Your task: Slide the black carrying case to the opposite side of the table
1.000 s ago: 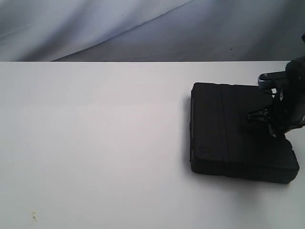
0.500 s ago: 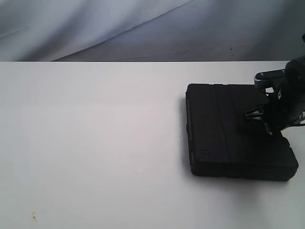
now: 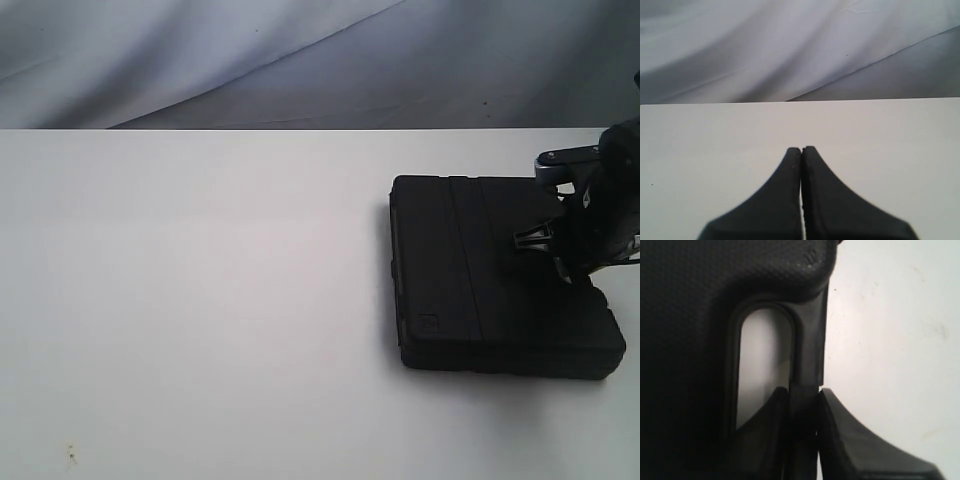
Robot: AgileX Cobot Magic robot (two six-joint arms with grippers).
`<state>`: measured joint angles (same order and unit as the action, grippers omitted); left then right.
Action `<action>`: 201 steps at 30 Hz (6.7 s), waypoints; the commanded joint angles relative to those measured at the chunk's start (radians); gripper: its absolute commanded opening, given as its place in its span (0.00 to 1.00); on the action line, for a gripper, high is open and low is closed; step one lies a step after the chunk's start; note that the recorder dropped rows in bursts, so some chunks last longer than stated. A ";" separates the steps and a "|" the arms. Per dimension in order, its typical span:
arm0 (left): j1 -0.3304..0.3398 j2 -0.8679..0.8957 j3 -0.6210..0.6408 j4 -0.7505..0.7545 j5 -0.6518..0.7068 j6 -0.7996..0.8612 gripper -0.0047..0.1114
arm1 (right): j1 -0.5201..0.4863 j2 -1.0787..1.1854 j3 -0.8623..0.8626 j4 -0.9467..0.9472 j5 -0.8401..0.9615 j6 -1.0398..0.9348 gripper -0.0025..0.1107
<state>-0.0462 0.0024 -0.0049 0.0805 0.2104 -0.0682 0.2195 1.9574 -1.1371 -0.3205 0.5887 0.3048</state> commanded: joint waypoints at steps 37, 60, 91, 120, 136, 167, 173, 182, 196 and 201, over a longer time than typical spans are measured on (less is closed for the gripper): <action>0.001 -0.002 0.005 0.003 -0.008 -0.005 0.04 | 0.001 -0.523 0.003 0.007 -0.147 0.017 0.25; 0.001 -0.002 0.005 0.003 -0.008 -0.005 0.04 | 0.003 -1.260 0.523 0.007 -0.561 -0.171 0.02; 0.001 -0.002 0.005 0.003 -0.010 -0.005 0.04 | 0.003 -1.957 0.734 0.115 -0.208 -0.299 0.02; 0.001 -0.002 0.005 0.003 -0.010 -0.005 0.04 | 0.003 -1.957 0.914 0.426 -0.140 -0.417 0.02; 0.001 -0.002 0.005 0.003 -0.010 -0.005 0.04 | 0.003 -1.957 0.914 0.396 -0.188 -0.432 0.02; 0.001 -0.002 0.005 0.003 -0.012 -0.005 0.04 | 0.003 -1.957 1.137 0.351 -0.443 -0.431 0.02; 0.001 -0.002 0.005 0.003 -0.012 -0.005 0.04 | 0.003 -1.957 1.137 0.351 -0.445 -0.431 0.02; 0.001 -0.002 0.005 0.003 -0.012 -0.005 0.04 | 0.003 -1.957 1.137 0.359 -0.445 -0.431 0.02; 0.001 -0.002 0.005 0.003 -0.012 -0.005 0.04 | -0.152 -1.957 1.137 0.337 -0.441 -0.440 0.02; 0.001 -0.002 0.005 0.003 -0.012 -0.005 0.04 | -0.206 -1.957 1.137 0.361 -0.463 -0.433 0.02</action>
<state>-0.0462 0.0024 -0.0049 0.0805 0.2104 -0.0682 0.0346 0.0043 -0.0041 0.0316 0.1540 -0.1304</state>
